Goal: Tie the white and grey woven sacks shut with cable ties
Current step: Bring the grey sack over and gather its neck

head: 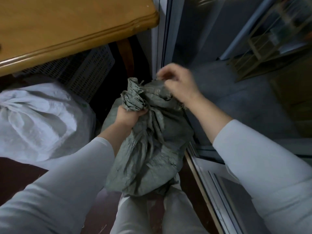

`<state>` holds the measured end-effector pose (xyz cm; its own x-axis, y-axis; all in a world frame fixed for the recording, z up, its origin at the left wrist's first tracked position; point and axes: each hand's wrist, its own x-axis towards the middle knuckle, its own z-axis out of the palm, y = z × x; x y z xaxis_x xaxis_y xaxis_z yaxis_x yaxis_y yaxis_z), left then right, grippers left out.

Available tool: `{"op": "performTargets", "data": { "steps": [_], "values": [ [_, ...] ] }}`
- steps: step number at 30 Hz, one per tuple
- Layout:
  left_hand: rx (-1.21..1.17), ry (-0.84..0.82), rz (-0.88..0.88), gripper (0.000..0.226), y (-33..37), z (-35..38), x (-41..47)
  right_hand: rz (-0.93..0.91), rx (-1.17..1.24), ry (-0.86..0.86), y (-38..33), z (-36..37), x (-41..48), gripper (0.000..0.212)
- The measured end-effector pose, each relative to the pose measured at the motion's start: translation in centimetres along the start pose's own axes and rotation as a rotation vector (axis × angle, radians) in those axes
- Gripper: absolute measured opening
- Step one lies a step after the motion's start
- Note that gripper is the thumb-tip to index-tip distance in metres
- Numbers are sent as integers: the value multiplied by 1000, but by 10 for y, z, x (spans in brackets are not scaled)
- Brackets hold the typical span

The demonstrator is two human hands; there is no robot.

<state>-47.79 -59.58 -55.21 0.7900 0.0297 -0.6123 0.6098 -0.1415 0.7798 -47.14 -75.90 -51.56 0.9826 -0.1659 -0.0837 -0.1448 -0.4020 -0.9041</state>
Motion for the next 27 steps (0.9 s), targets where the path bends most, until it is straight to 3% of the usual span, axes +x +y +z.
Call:
{"op": "performTargets", "data": {
  "steps": [2, 4, 7, 11, 12, 14, 18, 20, 22, 24, 27],
  "values": [
    [-26, -2, -62, 33, 0, -3, 0, -48, -10, 290, 12, -19, -5, 23],
    [-72, 6, -111, 30, 0, -4, 1, -47, -12, 380, 25, -25, -22, 13],
    [-80, 13, -146, 29, 2, -4, 2, -38, -70, 264, 37, -12, -47, 18],
    [-64, 4, -162, 34, 1, -5, 4, 23, -654, -108, 47, -1, -40, 86],
    [-66, 3, -167, 33, 1, -6, 3, 63, -745, -158, 49, 0, -33, 93],
    [-73, 1, -173, 31, 1, -7, 3, 43, -811, -224, 49, 2, -21, 82],
    [-93, 10, -167, 30, -2, -9, 3, -140, -829, -250, 50, 6, -14, 27],
    [-115, 42, -171, 33, -4, -10, 5, -261, -766, -111, 53, 8, -19, 16],
    [-130, 75, -174, 39, -2, -9, 7, -360, -707, 133, 57, 7, -27, 23],
    [-135, 101, -184, 44, 0, -8, 10, -432, -737, 328, 56, 5, -32, 16],
    [-142, 104, -196, 45, 1, -5, 12, -564, -726, 292, 53, 12, -33, 6]
  ]
}}
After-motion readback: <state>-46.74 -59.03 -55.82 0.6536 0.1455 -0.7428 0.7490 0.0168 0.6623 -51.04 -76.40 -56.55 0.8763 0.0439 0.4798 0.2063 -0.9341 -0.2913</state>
